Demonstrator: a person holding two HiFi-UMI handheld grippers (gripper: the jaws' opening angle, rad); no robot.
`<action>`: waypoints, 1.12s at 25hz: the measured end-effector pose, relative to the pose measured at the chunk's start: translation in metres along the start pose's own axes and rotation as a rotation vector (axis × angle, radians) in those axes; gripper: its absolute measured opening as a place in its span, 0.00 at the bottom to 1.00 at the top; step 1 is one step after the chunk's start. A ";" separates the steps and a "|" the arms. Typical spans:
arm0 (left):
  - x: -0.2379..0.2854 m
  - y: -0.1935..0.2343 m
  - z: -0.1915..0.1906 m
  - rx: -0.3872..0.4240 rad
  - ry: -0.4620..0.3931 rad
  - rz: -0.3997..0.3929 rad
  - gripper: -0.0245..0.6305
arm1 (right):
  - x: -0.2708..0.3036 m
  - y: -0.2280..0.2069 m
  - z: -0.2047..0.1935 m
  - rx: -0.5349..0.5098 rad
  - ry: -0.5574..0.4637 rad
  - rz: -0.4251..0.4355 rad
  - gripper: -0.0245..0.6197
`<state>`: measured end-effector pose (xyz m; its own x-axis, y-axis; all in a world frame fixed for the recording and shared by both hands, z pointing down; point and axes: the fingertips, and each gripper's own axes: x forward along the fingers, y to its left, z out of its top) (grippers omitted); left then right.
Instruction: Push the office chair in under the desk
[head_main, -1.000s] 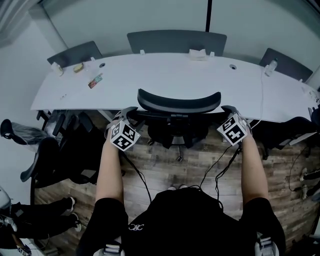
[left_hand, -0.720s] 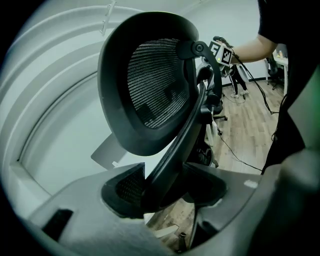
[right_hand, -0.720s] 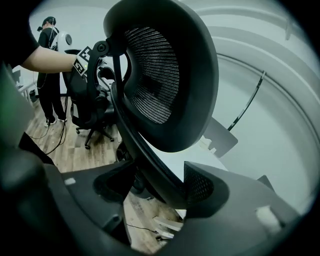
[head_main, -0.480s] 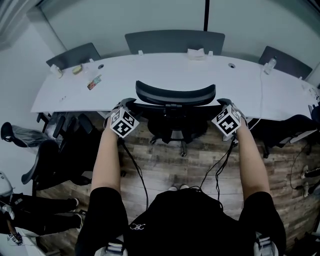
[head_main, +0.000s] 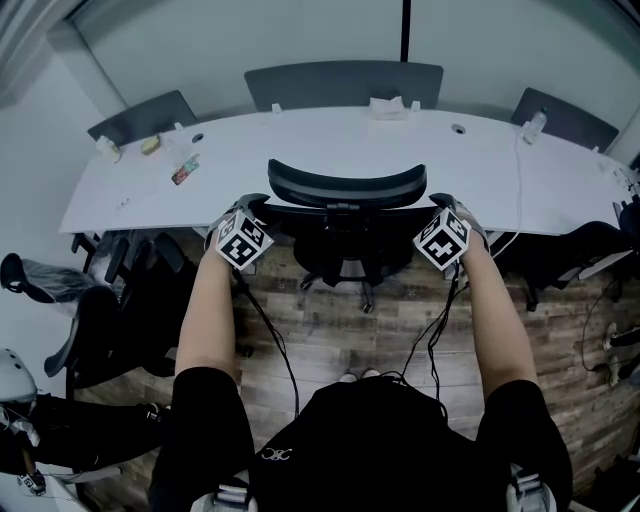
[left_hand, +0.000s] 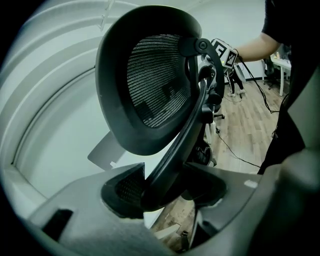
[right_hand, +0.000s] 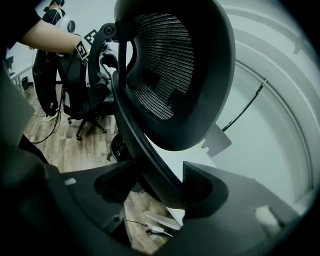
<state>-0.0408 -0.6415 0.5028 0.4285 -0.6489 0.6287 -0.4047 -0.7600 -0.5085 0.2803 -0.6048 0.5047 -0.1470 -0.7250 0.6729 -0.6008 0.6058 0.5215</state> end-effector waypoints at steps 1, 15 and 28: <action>0.000 0.000 0.000 0.000 0.000 0.000 0.39 | 0.000 0.000 0.000 0.001 0.002 0.003 0.51; -0.069 -0.001 0.054 -0.333 -0.334 0.391 0.06 | -0.049 -0.004 0.030 0.072 -0.283 -0.096 0.38; -0.129 -0.087 0.104 -0.695 -0.393 0.387 0.05 | -0.155 0.062 0.071 0.650 -0.686 -0.221 0.05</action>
<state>0.0229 -0.4957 0.4046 0.3545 -0.9188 0.1738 -0.9232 -0.3734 -0.0907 0.2102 -0.4779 0.3959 -0.2810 -0.9591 0.0346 -0.9567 0.2828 0.0695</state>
